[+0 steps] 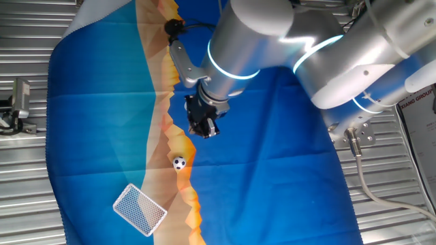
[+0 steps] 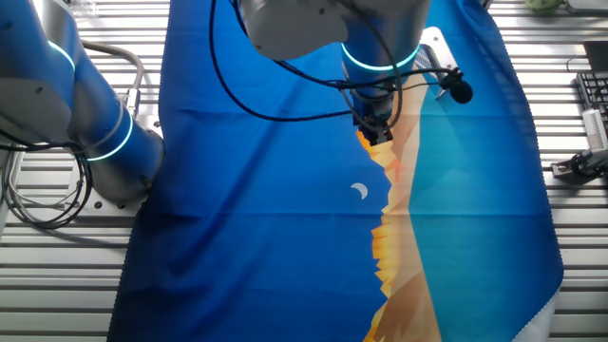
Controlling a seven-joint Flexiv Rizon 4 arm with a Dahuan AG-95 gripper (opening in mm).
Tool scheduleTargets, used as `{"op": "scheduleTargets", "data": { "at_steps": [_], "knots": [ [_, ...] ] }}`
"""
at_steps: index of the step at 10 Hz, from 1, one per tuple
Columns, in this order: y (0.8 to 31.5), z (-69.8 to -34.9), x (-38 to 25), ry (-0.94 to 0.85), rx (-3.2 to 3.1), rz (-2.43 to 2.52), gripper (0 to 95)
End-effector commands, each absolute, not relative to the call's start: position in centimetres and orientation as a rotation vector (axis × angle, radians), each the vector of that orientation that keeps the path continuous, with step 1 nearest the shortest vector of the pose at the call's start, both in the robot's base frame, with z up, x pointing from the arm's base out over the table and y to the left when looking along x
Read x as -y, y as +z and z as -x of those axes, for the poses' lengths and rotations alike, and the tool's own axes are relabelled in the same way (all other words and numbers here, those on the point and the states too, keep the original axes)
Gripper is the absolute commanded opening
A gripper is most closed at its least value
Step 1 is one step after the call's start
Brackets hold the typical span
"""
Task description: Push the soccer ball into the goal
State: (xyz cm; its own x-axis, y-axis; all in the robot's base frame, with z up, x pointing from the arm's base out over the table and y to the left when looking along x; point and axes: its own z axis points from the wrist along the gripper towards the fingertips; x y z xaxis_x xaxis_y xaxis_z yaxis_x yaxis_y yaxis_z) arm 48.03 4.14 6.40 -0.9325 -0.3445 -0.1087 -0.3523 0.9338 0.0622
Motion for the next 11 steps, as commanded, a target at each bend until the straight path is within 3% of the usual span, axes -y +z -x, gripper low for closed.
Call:
{"op": "scheduleTargets", "data": {
  "at_steps": [1,11],
  "knots": [
    [6.0,-48.1,-4.3,0.074,-3.002,0.698,0.0],
    [4.9,-48.0,-4.8,0.012,-3.029,0.754,0.0]
  ]
}}
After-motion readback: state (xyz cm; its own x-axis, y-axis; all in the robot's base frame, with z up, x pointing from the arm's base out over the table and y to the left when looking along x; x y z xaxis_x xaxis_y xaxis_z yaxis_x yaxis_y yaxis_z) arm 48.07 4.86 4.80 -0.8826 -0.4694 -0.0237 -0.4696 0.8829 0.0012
